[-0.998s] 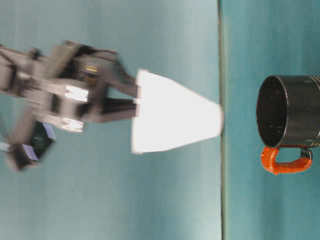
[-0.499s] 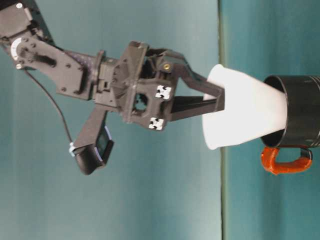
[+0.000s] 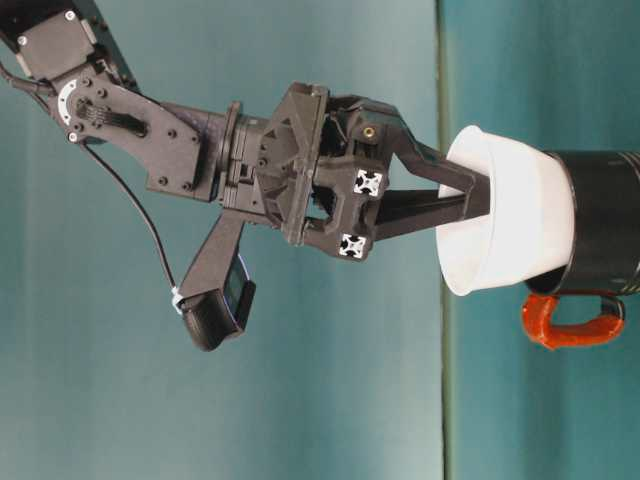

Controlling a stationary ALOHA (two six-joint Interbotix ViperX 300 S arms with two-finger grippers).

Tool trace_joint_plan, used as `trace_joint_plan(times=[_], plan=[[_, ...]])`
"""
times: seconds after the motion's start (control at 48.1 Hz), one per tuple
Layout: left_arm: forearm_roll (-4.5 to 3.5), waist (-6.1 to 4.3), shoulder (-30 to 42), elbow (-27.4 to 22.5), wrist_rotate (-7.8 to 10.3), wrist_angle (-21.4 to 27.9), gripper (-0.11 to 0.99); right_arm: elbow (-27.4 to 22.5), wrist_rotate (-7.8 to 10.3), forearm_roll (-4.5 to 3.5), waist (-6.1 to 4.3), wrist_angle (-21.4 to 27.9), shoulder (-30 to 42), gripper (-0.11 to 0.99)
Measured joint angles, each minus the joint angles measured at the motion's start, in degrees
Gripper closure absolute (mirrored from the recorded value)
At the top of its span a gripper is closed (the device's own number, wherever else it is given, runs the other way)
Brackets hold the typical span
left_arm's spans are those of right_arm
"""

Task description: Put the paper cup into the moved red handle cup holder.

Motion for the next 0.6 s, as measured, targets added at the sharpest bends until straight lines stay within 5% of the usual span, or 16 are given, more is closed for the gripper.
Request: trace_joint_plan(times=[0.354, 0.458, 0.603], plan=[[-0.09, -0.09, 0.0, 0.0, 0.18, 0.1, -0.02, 0.0, 0.0, 0.0, 0.0, -0.6, 0.1, 0.89], [0.0, 0.0, 0.0, 0.0, 0.18, 0.0, -0.02, 0.0, 0.0, 0.0, 0.0, -0.7, 0.1, 0.73], [0.0, 0.0, 0.1, -0.1, 0.18, 0.0, -0.02, -0.2, 0.0, 0.0, 0.0, -0.6, 0.2, 0.33]])
